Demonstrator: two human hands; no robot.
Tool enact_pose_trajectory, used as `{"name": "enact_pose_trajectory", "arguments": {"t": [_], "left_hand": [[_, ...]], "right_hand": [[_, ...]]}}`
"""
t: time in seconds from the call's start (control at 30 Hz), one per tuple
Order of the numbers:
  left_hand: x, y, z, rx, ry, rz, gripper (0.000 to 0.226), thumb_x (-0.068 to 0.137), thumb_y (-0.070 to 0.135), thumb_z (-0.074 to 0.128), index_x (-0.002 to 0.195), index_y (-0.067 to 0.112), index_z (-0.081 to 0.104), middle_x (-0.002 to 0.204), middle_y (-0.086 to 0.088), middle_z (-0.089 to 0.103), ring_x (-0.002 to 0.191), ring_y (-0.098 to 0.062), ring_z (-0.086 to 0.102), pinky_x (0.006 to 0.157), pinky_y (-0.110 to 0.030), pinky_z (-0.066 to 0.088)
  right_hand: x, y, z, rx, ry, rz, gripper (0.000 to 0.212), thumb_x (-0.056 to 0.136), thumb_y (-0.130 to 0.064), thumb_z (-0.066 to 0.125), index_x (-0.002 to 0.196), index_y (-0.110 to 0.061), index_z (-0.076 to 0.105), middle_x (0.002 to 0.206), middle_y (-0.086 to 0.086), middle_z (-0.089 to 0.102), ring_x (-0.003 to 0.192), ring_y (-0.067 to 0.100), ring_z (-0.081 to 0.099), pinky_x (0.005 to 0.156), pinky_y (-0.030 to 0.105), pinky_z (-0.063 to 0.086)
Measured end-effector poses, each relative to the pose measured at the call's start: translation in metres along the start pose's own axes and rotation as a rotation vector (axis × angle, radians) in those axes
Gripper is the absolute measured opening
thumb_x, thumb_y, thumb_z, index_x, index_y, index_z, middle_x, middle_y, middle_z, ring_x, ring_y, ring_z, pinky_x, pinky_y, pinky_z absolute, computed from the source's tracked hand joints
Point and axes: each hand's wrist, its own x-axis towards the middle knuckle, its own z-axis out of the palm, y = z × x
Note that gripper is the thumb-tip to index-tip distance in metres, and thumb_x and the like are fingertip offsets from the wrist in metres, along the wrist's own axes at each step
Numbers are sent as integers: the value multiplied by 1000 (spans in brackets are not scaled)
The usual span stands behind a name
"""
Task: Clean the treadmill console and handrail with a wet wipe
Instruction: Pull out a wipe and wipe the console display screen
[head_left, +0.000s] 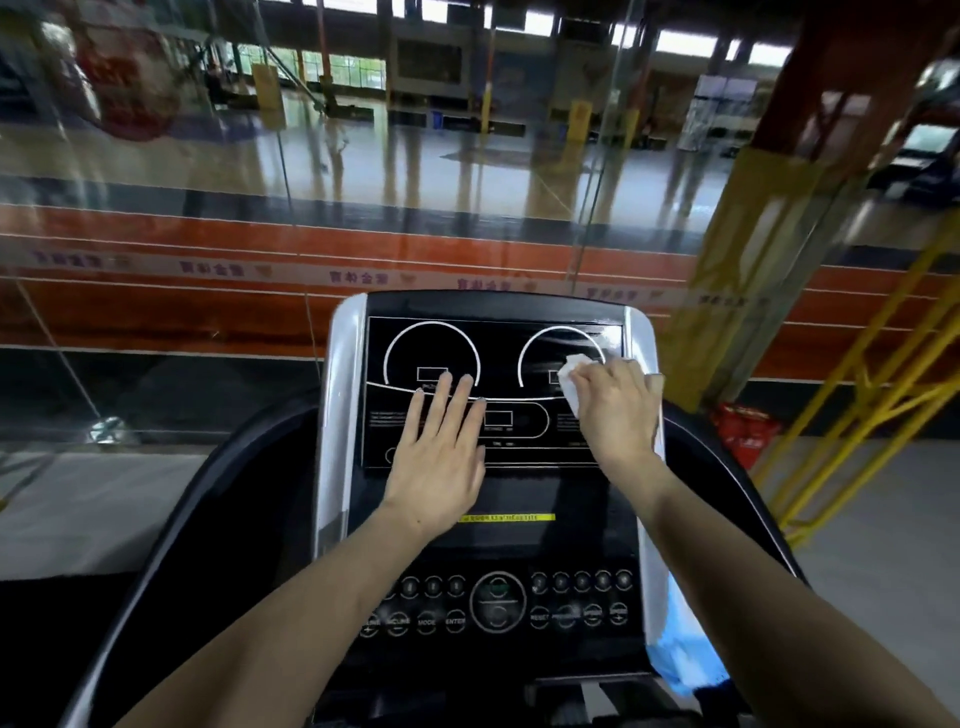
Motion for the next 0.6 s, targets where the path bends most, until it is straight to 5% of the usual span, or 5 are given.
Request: {"name": "enact_pose_trajectory", "arguments": {"t": [0.2,0.6], "left_hand": [[11,28,3,-14,1,39,59,108,39,33,160,10,34,173,-17,18,162,-35,2,129,-57,12],[-20,-17,6,5,-2,-47,61,107,38,36,160,8,34,172,-17,22,162,-35,4,129,-58,11]], "right_hand": [[-6,30,-7,-72,19,125,7,91,-21,72,85,-17,72,76,3,57,76,29,53,72,40,24],[-29,-42,3,20,13,223,8,91,-18,69,83,-19,69,78,1,55,79,27,53,74,39,25]]}}
